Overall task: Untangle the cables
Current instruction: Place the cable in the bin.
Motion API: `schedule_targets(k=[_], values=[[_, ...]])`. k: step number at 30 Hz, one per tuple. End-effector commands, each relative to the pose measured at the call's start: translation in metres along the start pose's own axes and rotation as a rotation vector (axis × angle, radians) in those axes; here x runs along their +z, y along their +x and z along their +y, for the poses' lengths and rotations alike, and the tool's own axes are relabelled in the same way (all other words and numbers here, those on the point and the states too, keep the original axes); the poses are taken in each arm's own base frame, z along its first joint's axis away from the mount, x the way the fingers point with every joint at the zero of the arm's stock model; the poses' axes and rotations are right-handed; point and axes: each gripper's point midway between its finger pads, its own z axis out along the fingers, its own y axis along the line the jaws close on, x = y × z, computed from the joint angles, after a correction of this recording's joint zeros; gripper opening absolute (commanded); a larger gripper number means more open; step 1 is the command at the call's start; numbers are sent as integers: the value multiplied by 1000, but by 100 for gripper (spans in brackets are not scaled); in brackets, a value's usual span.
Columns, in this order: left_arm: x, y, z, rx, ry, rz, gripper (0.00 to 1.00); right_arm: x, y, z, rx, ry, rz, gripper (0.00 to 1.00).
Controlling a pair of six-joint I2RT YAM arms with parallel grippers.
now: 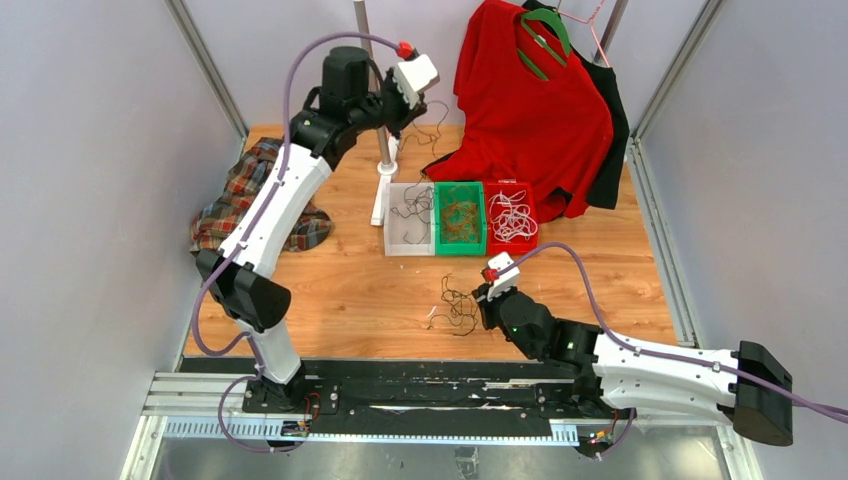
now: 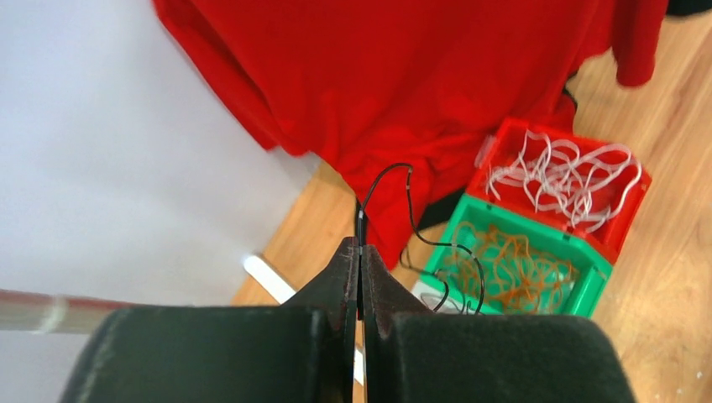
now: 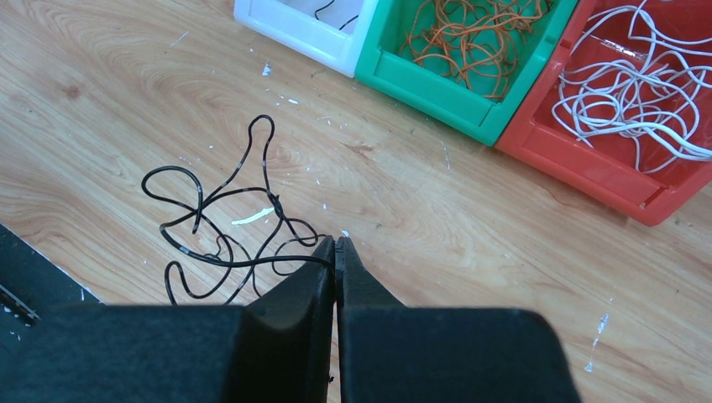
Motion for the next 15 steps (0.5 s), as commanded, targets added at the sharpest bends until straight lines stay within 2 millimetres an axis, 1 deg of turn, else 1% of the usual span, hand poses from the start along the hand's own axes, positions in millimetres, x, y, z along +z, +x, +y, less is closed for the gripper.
schedule_targets(k=[1,5,6,8,11,15], values=[[16,38,-6,27,-16,40,0,-2,5,-8,16,33,5,1],[25,104,-17,74,-7,177,0,-4,5,-9,20,37,7,1],[26,116,-18,91,-12,205,0,-4,7,-10,19,38,11,1],[25,134,-18,129,-16,252,0,-5,7,-11,21,41,11,1],[22,153,-21,156,-20,301,0,-4,8,-11,20,42,15,1],[20,175,-38,130,27,339,0,-3,8,-9,16,41,21,1]])
